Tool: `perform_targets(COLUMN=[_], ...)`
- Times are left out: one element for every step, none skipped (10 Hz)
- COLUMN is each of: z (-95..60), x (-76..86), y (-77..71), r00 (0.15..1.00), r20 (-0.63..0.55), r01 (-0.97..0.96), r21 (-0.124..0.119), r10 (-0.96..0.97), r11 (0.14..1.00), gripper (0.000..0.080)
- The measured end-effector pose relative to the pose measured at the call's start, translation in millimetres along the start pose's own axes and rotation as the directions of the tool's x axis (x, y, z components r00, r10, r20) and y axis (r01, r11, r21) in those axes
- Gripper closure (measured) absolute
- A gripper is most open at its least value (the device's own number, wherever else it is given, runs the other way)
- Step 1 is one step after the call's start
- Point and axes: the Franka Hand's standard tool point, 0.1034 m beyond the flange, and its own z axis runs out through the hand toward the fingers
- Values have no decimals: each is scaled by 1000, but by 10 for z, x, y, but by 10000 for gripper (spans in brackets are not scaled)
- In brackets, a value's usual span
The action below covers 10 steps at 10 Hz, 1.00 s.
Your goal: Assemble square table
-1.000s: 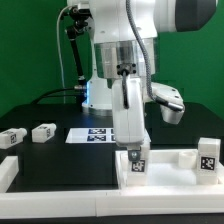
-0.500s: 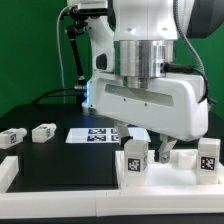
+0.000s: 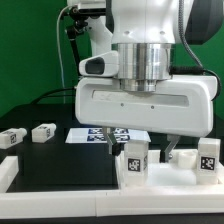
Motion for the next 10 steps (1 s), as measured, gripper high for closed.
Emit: perform_targets(z=[1, 3, 12, 13, 13, 13, 16, 18, 19, 22], x=[-4, -11, -6, -7, -6, -4, -7, -7, -6, -9], y=[-7, -16, 35, 40, 44, 50, 53, 68, 81, 94], r00=[998, 991, 982, 967, 955, 936, 908, 826, 751, 654], r20=[2, 5, 8, 9, 9, 9, 11, 19, 32, 62], r01=[-60, -132, -190, -254, -297, -353, -419, -564, -660, -756], r21=[4, 8, 0, -2, -2, -3, -2, 1, 4, 8], r10=[60, 132, 190, 254, 297, 353, 419, 564, 660, 754], r11=[998, 991, 982, 967, 955, 936, 908, 826, 751, 655], gripper=[179, 357, 512, 512, 510, 510, 510, 510, 510, 510])
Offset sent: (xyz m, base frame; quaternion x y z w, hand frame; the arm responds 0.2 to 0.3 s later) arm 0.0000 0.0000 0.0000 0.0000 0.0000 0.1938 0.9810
